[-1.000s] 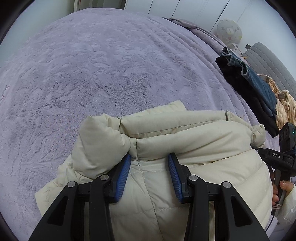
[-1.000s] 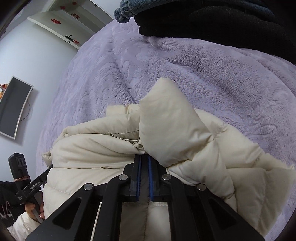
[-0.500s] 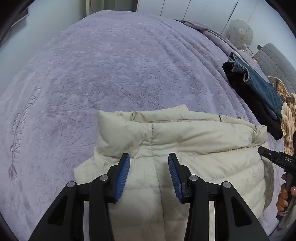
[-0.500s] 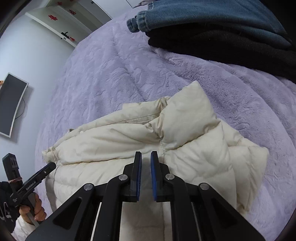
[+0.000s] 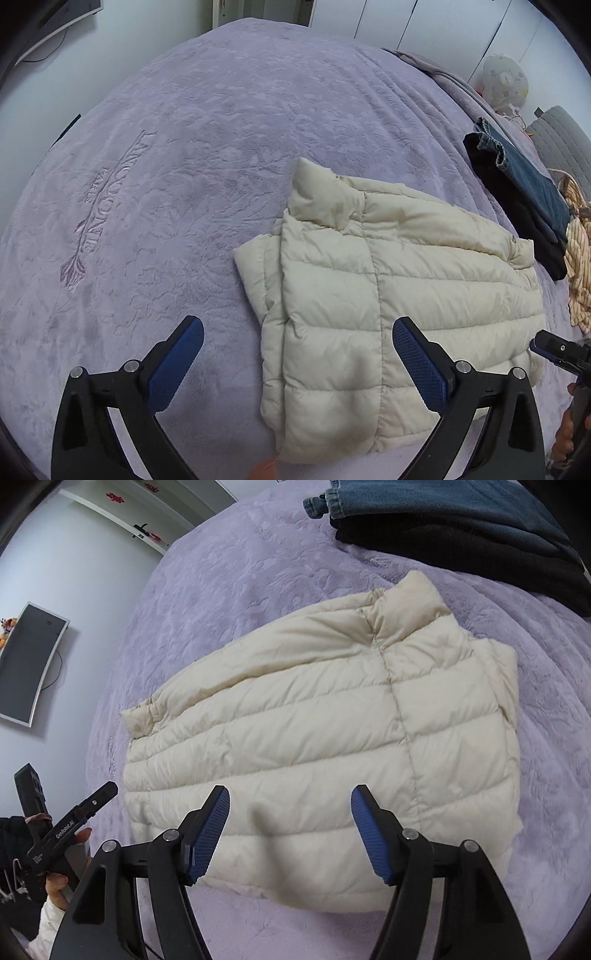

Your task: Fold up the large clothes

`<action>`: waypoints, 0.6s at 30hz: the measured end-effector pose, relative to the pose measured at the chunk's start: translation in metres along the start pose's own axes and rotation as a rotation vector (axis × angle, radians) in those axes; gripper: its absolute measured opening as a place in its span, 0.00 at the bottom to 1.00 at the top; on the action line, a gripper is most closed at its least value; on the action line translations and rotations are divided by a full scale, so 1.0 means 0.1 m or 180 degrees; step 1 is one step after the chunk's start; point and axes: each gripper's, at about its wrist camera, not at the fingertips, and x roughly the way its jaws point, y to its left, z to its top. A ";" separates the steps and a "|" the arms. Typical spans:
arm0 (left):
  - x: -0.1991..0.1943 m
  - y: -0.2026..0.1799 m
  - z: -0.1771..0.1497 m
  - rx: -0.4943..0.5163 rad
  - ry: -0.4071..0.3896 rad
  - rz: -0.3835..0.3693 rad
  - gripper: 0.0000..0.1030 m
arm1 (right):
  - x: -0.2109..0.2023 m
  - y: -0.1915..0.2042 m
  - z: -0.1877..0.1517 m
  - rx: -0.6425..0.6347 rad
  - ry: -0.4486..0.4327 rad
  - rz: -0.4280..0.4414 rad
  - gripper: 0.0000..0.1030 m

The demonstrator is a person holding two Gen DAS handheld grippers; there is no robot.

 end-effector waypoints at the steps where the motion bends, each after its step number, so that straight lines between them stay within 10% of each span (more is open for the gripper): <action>1: 0.01 0.04 -0.03 -0.0024 0.0025 -0.0023 0.99 | 0.00 0.04 -0.04 -0.0020 -0.0004 -0.0024 0.83; 4: 0.06 0.18 -0.09 -0.0138 0.0110 -0.0135 0.99 | 0.01 0.19 -0.14 -0.0184 0.0006 -0.0119 0.99; 18: 0.50 0.58 -0.17 -0.0595 0.0360 -0.0912 0.99 | 0.00 0.45 -0.09 -0.0427 -0.0112 -0.0257 1.00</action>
